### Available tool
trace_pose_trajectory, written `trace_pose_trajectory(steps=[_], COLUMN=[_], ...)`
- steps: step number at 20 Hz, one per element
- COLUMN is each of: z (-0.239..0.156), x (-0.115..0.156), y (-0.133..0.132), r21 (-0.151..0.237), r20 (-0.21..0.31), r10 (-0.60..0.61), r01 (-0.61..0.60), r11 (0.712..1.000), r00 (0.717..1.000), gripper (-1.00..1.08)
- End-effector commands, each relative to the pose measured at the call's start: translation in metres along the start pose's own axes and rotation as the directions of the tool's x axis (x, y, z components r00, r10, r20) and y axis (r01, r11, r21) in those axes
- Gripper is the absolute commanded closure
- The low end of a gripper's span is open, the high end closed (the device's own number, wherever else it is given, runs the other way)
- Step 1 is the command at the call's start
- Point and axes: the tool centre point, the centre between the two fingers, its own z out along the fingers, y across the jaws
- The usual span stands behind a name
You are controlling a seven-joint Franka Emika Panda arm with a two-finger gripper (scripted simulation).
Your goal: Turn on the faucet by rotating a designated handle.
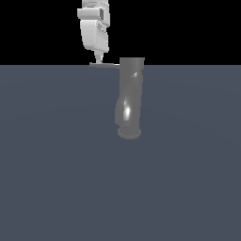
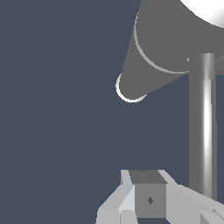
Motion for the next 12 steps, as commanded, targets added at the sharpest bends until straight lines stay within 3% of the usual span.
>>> trace_pose_trajectory(steps=[1, 12], z=[0.0040, 0.0065], x=[-0.0015, -0.0021], y=[-0.0028, 0.0032], r21=[0.002, 0.001], r20=[-0.001, -0.001], r10=[0.019, 0.028], r01=[-0.019, -0.028], r11=[1.000, 1.000], r00=[1.000, 1.000], gripper=[1.08, 1.08])
